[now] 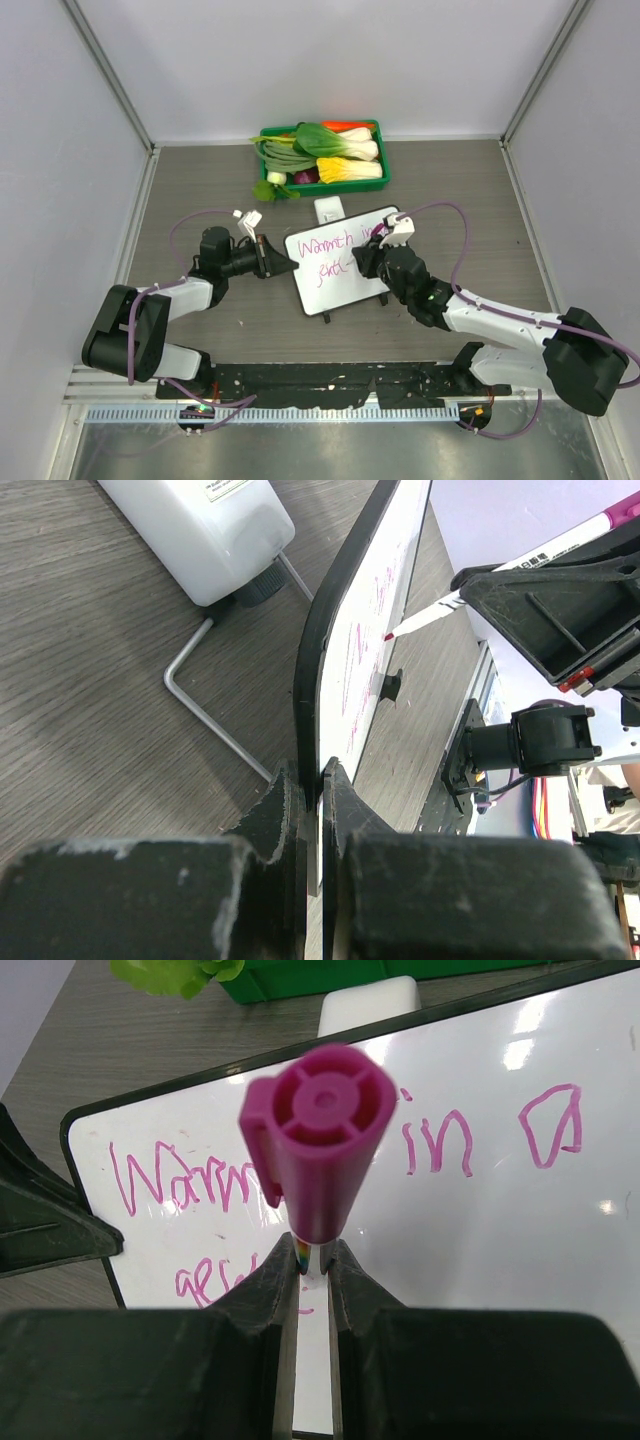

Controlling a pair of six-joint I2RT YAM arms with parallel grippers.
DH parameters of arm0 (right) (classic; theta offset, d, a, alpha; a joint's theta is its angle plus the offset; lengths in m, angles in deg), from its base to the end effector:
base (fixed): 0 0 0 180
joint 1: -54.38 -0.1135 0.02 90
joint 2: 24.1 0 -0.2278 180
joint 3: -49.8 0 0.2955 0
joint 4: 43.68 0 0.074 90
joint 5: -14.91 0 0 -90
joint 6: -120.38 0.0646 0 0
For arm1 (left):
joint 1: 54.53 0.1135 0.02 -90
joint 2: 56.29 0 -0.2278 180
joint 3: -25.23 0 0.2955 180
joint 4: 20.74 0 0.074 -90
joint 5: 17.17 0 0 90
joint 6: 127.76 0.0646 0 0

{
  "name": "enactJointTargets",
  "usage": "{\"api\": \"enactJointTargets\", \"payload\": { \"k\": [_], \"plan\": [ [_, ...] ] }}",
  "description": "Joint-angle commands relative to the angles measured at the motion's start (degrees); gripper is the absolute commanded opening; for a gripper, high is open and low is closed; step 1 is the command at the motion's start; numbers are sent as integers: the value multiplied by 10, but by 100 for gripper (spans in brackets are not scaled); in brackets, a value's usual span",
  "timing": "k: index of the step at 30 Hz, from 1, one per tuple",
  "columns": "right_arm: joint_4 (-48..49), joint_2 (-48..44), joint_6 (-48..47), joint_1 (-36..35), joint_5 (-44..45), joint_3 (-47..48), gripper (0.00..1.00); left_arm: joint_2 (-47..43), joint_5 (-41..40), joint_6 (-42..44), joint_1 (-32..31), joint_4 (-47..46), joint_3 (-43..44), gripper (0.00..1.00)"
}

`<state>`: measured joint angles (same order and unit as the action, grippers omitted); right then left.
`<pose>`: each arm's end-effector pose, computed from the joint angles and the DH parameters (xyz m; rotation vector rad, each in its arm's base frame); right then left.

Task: Write a sentence on the whiteboard
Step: Write on the whiteboard at the whiteboard stand.

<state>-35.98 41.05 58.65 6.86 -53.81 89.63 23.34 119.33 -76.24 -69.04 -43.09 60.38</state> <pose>0.2329 0.2196 0.1532 -0.0595 1.8946 0.5655 0.2783 -0.1204 0.0859 0.1510 2.0874 -1.3766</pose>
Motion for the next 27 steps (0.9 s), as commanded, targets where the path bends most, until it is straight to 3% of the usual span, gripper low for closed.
{"api": "enactJointTargets", "payload": {
  "k": [1,20,27],
  "plan": [
    [6,-13,-6,1,54,4,1,6,-60,46,2,20,-4,0],
    [50,9,-8,1,11,11,1,5,-58,46,2,19,-4,0],
    [23,17,2,1,-4,3,1,6,-57,46,3,18,-4,0]
  ]
}}
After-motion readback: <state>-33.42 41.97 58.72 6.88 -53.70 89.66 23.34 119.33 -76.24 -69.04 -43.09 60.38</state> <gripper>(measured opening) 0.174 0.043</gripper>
